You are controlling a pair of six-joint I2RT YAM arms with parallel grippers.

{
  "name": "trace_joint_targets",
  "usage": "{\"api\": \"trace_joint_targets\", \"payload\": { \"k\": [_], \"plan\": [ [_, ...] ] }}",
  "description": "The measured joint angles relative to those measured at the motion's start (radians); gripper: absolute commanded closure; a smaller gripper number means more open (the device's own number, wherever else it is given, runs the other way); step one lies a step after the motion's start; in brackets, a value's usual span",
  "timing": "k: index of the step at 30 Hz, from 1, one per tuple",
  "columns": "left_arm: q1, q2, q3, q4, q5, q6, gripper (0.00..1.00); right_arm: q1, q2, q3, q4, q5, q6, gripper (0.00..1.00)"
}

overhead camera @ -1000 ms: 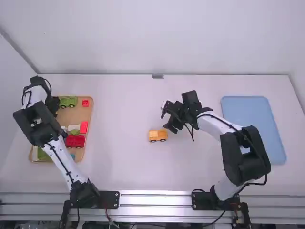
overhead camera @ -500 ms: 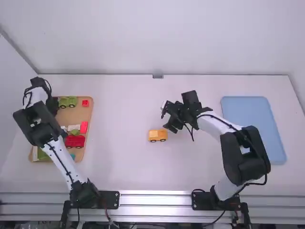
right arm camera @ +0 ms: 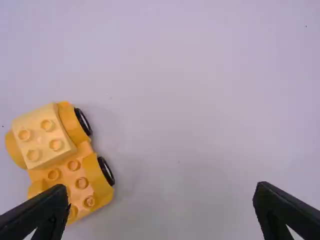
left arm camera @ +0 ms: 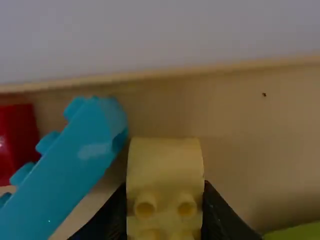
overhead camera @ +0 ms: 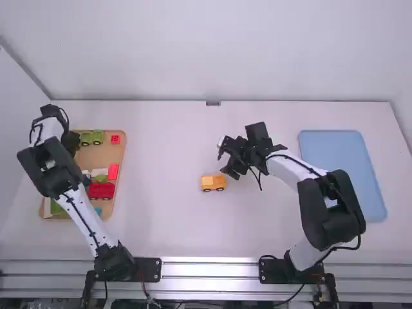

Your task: Assemble lego blocks to make yellow taxi

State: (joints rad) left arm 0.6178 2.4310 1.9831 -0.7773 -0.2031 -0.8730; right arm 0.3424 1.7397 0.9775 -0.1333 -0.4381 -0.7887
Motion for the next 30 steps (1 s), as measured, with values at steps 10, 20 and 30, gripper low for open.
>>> {"api": "trace_joint_targets", "payload": {
  "k": [10, 20, 30],
  "plan": [
    [0.001, 0.005, 0.091, -0.19, 0.001, 0.011, 0.98, 0.0, 0.0, 0.0, 0.0, 0.019, -0.001, 0.01],
    [-0.007, 0.005, 0.251, -0.352, 0.016, 0.079, 0.98, 0.0, 0.0, 0.0, 0.002, 0.021, 0.004, 0.01],
    [-0.125, -0.152, 0.037, -0.207, 0.073, 0.184, 0.98, -0.002, 0.0, 0.0, 0.09, 0.022, 0.11, 0.01]
  ]
}}
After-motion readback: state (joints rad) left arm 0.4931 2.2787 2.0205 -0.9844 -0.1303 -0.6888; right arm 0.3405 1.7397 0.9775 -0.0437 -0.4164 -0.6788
